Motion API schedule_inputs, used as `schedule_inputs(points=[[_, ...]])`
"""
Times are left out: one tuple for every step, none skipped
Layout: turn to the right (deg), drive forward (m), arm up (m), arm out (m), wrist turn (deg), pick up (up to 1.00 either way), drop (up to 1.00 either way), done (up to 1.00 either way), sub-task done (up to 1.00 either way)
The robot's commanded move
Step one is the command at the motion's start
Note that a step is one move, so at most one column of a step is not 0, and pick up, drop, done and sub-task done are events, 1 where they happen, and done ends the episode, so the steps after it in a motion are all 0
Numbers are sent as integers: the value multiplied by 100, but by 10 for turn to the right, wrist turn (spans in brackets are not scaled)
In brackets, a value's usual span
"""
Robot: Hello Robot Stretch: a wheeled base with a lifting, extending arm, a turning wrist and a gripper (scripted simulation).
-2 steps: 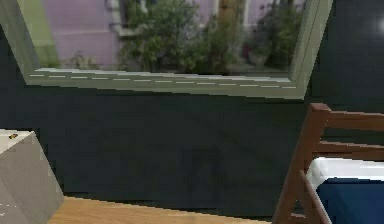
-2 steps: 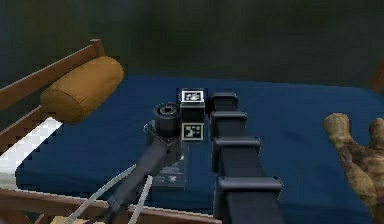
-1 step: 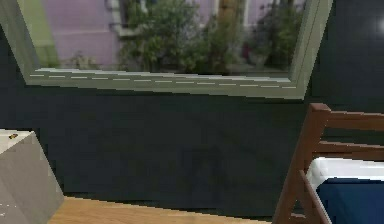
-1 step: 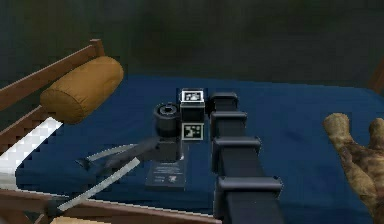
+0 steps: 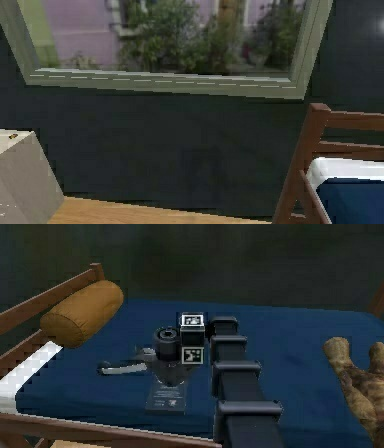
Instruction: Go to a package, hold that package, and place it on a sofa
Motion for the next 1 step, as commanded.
schedule_inputs(points=[[0, 0, 0, 0, 420, 0, 0, 0, 0]])
